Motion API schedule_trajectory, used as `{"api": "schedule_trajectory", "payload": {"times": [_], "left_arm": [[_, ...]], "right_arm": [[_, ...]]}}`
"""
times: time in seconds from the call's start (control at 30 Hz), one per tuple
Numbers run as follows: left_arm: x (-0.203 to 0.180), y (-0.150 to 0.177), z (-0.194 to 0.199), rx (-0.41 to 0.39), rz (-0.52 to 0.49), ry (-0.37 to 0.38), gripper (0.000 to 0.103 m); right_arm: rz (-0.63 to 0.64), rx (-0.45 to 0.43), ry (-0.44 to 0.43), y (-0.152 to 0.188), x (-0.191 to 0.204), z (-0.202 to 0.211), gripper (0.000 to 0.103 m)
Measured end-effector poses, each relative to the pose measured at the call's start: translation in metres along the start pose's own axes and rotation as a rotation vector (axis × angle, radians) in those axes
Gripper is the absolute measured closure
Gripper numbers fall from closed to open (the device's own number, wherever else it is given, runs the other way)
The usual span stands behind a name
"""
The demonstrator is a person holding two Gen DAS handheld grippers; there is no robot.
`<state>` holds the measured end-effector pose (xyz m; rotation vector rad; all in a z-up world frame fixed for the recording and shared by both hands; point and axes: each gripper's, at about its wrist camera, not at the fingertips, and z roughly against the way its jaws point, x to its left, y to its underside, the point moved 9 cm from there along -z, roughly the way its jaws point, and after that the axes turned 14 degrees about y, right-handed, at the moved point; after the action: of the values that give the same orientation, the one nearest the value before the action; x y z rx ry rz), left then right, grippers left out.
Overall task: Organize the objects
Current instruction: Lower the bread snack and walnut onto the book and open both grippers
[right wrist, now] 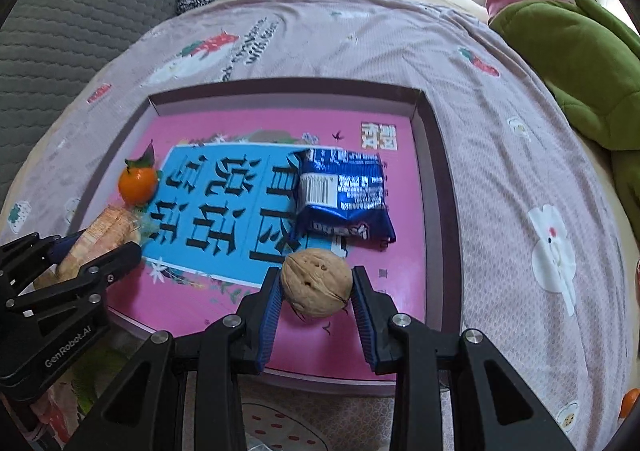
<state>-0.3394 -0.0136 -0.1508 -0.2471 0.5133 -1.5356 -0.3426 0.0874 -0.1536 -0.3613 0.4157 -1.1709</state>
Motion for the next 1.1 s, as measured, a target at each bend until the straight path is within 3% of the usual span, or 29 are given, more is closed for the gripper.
{"api": "schedule_trajectory", "payload": {"times": [0.53, 0.97, 1.1], "left_arm": [[0.008, -0.001, -0.007, 0.022, 0.024, -0.006, 0.062], [0.009, -0.017, -0.007, -0.01, 0.004, -0.01, 0.061], [0.006, -0.024, 0.002, -0.036, -0.005, 0.004, 0.061]], "right_arm": [[0.009, 0.051, 0.019, 0.004, -0.001, -0.01, 0.068], [-0.003, 0.066, 0.009, 0.001, -0.001, -0.01, 0.067], [-0.018, 0.064, 0.013, -0.001, -0.007, -0.006, 0.051]]}}
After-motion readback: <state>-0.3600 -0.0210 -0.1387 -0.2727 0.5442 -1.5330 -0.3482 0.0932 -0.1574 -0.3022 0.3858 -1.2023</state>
